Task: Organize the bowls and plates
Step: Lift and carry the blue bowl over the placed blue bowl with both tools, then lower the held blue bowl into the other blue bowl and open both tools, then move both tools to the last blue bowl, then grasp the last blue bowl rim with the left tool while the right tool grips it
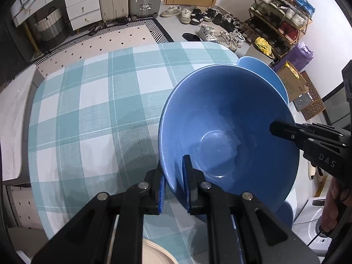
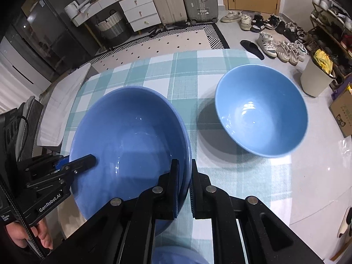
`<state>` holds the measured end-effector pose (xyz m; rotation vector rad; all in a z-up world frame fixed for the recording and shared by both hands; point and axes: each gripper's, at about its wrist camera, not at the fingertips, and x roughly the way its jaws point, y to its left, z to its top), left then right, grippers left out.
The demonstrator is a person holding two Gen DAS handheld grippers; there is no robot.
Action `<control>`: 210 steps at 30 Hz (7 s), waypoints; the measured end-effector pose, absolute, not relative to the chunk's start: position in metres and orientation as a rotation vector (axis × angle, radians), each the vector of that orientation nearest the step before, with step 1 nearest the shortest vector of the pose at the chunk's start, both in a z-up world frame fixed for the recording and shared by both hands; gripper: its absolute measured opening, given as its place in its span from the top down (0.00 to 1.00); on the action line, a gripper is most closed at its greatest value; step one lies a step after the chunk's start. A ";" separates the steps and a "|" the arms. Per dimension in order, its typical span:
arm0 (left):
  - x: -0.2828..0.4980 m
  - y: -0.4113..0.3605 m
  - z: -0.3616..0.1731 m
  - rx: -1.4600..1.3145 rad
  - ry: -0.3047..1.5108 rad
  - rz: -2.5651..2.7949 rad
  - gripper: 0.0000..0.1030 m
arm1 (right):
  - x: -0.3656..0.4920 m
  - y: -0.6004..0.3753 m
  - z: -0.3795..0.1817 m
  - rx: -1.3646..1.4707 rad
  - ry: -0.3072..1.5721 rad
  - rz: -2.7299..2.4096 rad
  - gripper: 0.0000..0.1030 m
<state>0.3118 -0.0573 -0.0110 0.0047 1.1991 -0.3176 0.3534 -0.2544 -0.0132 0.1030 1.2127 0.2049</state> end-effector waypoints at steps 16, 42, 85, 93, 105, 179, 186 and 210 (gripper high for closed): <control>0.256 -0.092 0.021 0.014 1.196 -0.389 0.88 | 0.278 -0.289 0.040 0.114 1.146 0.155 0.92; 0.162 -0.121 -0.013 0.061 1.203 -0.458 0.87 | 0.160 -0.316 0.018 0.114 1.110 0.123 0.92; 0.132 -0.121 -0.080 0.080 1.206 -0.424 0.84 | 0.113 -0.300 -0.053 -0.022 1.079 0.131 0.89; 0.131 -0.111 -0.081 -0.013 1.195 -0.426 0.80 | 0.115 -0.318 -0.048 0.028 1.045 0.089 0.89; 0.122 -0.083 -0.042 -0.167 1.052 -0.388 0.52 | 0.106 -0.331 -0.040 0.182 0.970 0.130 0.70; 0.072 -0.057 0.090 -0.078 0.615 -0.326 0.00 | 0.062 -0.316 0.155 0.304 0.748 0.326 0.01; 0.139 -0.081 0.080 -0.164 0.833 -0.517 0.00 | 0.122 -0.350 0.110 0.284 0.840 0.260 0.01; 0.384 -0.203 -0.007 0.009 1.186 -0.423 0.00 | 0.347 -0.450 0.018 0.276 1.018 0.104 0.01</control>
